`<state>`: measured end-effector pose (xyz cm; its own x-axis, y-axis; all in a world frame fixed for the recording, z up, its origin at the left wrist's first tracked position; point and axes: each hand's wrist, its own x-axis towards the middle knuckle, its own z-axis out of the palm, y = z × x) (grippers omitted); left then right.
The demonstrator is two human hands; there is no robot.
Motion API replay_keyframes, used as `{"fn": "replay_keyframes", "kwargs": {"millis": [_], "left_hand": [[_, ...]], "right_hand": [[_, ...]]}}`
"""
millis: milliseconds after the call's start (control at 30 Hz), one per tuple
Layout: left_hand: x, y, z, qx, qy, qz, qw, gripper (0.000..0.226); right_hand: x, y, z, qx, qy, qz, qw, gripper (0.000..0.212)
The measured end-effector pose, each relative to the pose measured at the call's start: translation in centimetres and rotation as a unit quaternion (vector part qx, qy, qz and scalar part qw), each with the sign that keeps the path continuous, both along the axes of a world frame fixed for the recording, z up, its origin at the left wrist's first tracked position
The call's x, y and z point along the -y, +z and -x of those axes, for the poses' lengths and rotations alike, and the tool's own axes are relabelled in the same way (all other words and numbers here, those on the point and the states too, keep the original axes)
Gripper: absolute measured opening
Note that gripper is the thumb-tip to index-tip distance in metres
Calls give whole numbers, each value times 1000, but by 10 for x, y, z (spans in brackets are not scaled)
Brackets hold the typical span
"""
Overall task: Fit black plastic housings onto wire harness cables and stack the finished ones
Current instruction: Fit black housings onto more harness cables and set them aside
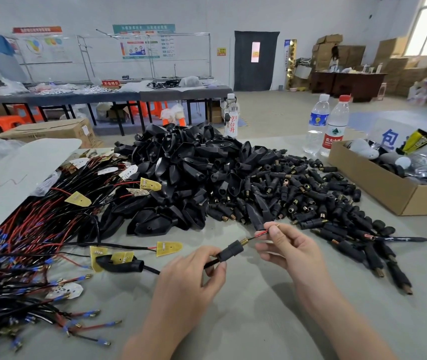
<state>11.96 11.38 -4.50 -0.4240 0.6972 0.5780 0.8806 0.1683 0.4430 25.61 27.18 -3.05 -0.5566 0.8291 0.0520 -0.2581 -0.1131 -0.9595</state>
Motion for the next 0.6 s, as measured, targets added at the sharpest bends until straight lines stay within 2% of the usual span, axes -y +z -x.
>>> {"fn": "replay_keyframes", "kwargs": {"millis": [200, 367, 600], "left_hand": [[1, -2, 5, -18, -2, 16, 1000, 25], [2, -2, 8, -26, 10, 13, 1000, 25], [2, 1, 5, -24, 12, -18, 999, 25]], "right_hand": [[0, 2, -2, -12, 5, 9, 1000, 19], [-6, 5, -7, -60, -12, 66, 996, 23], [-4, 6, -4, -82, 40, 138, 986, 35]]}}
